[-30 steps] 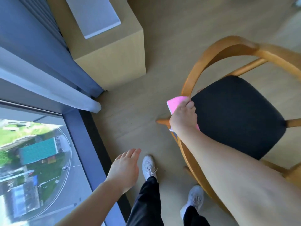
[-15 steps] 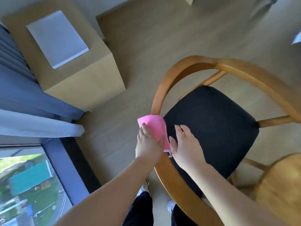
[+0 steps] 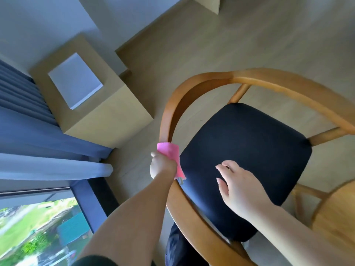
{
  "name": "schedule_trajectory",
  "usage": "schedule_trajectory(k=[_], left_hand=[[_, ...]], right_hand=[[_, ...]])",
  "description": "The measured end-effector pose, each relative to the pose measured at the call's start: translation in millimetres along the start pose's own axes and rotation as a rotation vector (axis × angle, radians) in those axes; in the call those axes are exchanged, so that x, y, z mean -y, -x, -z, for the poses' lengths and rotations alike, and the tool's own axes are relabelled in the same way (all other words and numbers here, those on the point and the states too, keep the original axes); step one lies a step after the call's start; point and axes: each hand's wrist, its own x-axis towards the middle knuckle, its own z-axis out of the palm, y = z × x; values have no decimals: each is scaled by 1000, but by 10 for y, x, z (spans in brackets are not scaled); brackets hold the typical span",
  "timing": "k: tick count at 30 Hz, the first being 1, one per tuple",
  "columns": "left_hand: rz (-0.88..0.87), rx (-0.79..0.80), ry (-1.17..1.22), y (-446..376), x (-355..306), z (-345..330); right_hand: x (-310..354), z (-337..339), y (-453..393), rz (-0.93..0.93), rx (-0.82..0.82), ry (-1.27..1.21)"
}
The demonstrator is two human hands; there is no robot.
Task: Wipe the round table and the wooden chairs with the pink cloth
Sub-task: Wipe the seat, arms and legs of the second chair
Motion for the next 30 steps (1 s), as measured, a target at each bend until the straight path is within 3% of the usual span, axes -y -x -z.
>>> schedule_trajectory(k=[6, 13, 19, 30], left_hand=[[-129, -116, 24, -288, -245, 22], [-213, -147, 2, -448, -520, 134], [-447, -238, -181, -626, -946, 273], [-575, -190, -494, -759, -1561, 458]], right_hand=[[-140, 74, -347, -43, -45, -32], [-147, 95, -834, -96, -60, -104], [-208, 214, -1002, -169, -100, -158], [-403, 398, -1111, -203, -139, -159]])
